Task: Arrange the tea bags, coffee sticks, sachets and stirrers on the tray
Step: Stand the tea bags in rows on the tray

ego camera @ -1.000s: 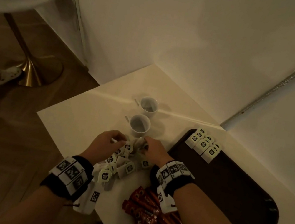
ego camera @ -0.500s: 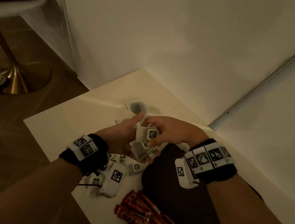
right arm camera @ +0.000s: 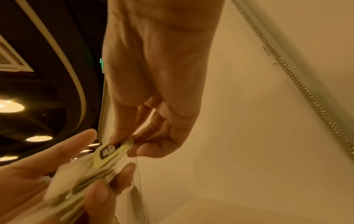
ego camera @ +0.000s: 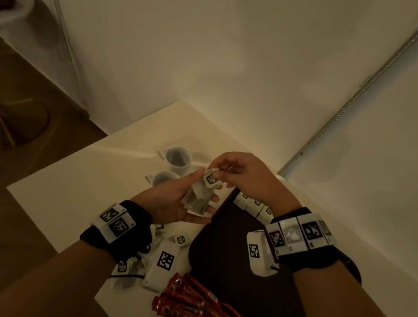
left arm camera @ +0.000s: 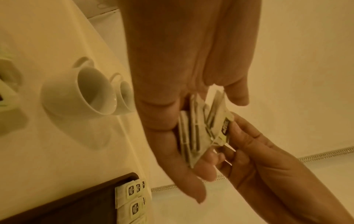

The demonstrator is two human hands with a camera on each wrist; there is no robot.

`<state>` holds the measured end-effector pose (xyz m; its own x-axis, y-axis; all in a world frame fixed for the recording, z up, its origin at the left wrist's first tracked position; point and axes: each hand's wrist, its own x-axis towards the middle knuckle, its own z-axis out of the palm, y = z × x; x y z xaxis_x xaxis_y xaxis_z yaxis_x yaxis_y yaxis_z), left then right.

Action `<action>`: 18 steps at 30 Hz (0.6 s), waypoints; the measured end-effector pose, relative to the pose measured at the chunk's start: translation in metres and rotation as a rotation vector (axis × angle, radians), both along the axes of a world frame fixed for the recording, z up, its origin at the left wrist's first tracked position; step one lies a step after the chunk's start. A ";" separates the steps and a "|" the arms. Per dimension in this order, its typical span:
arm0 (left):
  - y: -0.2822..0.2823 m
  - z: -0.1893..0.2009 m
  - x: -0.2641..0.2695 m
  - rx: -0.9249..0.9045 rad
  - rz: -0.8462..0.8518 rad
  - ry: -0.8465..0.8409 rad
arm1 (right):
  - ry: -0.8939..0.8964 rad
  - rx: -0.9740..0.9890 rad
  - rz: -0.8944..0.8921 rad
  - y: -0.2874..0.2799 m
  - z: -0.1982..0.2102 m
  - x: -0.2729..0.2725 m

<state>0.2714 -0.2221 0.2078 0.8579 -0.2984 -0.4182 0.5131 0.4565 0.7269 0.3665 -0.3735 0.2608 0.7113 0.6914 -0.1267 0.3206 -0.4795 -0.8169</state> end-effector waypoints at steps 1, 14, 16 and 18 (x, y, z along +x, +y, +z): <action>0.000 -0.002 -0.001 -0.012 0.019 0.009 | -0.022 0.007 -0.014 -0.002 0.003 0.000; -0.003 0.003 0.013 0.186 0.397 -0.318 | -0.347 0.104 -0.059 -0.009 0.035 -0.005; -0.002 0.008 0.015 0.225 0.382 -0.420 | -0.348 0.153 -0.041 -0.010 0.038 -0.003; -0.002 0.015 0.016 0.292 0.378 -0.485 | -0.340 0.167 -0.035 -0.012 0.041 -0.002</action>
<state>0.2875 -0.2238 0.2225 0.9919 0.1252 0.0221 -0.0579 0.2903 0.9552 0.3647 -0.3860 0.3013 0.7169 0.6571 0.2331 0.5725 -0.3640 -0.7346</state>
